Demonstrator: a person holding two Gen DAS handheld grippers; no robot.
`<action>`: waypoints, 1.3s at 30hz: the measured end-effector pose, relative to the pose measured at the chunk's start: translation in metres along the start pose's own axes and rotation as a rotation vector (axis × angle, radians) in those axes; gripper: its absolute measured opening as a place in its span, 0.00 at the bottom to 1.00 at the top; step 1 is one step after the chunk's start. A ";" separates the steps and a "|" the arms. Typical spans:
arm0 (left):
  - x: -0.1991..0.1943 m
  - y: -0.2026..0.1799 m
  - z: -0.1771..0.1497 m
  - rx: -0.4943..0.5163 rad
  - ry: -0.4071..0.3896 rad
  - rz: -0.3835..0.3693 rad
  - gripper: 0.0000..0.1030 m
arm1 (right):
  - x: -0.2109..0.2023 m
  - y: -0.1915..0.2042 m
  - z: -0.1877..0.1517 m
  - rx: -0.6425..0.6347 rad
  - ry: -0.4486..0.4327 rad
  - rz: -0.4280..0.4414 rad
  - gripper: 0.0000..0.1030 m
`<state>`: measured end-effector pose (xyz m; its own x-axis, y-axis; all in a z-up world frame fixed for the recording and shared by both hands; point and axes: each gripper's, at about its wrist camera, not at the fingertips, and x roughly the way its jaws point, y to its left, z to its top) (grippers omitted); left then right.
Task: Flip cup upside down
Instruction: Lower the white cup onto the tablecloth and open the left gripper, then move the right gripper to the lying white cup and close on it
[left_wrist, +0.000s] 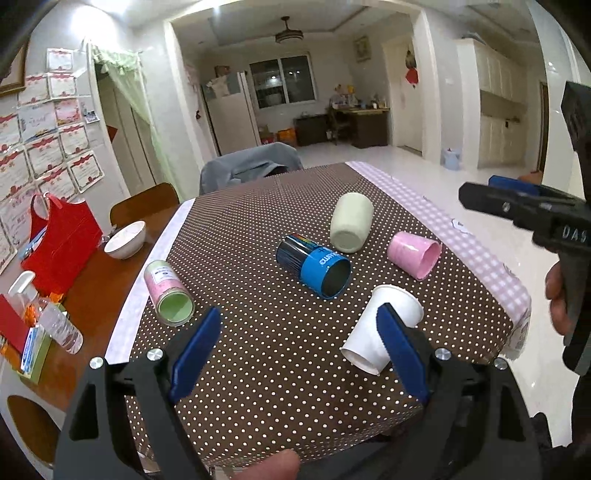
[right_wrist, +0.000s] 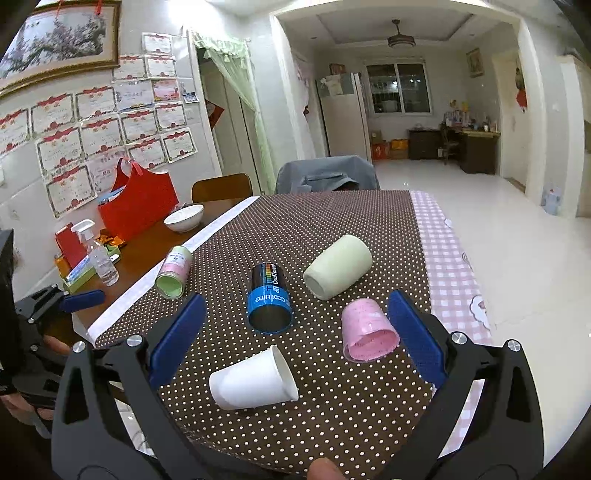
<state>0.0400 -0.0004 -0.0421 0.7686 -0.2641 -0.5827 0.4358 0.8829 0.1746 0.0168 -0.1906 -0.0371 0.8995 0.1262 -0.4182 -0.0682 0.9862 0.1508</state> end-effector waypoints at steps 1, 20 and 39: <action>-0.002 0.001 -0.001 -0.006 -0.003 0.003 0.82 | 0.001 0.003 -0.001 -0.017 0.002 0.007 0.94; -0.017 0.020 -0.025 -0.126 -0.031 0.073 0.84 | 0.036 0.060 -0.024 -0.424 0.191 0.180 0.94; 0.001 0.038 -0.057 -0.193 0.025 0.056 0.84 | 0.082 0.092 -0.066 -0.956 0.441 0.291 0.94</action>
<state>0.0306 0.0552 -0.0809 0.7762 -0.2047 -0.5963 0.2930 0.9546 0.0537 0.0562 -0.0822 -0.1164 0.5739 0.2070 -0.7923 -0.7318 0.5638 -0.3828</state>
